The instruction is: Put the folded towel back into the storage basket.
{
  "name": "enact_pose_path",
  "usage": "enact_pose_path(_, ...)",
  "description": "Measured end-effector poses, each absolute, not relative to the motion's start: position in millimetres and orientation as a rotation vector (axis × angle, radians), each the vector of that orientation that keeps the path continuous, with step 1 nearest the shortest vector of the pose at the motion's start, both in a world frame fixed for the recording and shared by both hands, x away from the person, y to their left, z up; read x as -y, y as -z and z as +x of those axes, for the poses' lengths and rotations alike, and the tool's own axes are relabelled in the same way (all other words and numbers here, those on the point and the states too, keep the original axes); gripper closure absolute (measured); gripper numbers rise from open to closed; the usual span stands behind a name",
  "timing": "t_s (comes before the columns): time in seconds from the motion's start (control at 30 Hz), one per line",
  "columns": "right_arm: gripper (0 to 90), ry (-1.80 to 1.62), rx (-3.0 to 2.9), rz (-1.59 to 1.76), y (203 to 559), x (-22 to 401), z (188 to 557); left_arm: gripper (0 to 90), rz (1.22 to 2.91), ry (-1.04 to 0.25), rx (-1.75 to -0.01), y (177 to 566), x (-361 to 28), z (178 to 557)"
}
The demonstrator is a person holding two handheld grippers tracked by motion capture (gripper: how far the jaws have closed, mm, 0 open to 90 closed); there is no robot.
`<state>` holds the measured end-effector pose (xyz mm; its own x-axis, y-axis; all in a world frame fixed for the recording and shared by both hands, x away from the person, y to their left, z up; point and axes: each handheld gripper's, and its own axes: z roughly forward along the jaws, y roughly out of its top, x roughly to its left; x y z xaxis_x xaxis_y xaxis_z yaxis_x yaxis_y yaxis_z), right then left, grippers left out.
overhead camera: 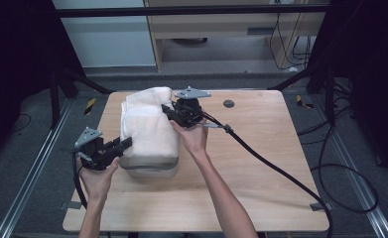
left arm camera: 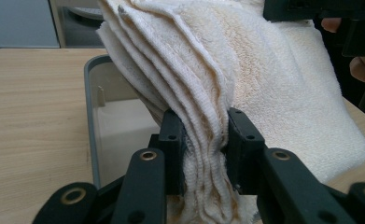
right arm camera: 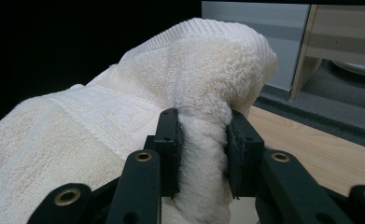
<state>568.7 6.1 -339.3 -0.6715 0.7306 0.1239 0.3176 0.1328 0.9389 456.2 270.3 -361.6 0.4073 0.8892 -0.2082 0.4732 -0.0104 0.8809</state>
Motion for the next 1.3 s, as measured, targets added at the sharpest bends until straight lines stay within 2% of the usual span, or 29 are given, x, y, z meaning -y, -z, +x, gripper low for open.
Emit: enact_pose_path(1.3, 69.2, -1.403, -2.133, 1.091, 388, -29, 587, 70.1, 1.769, -0.511, -1.327, 400, -272, 479)
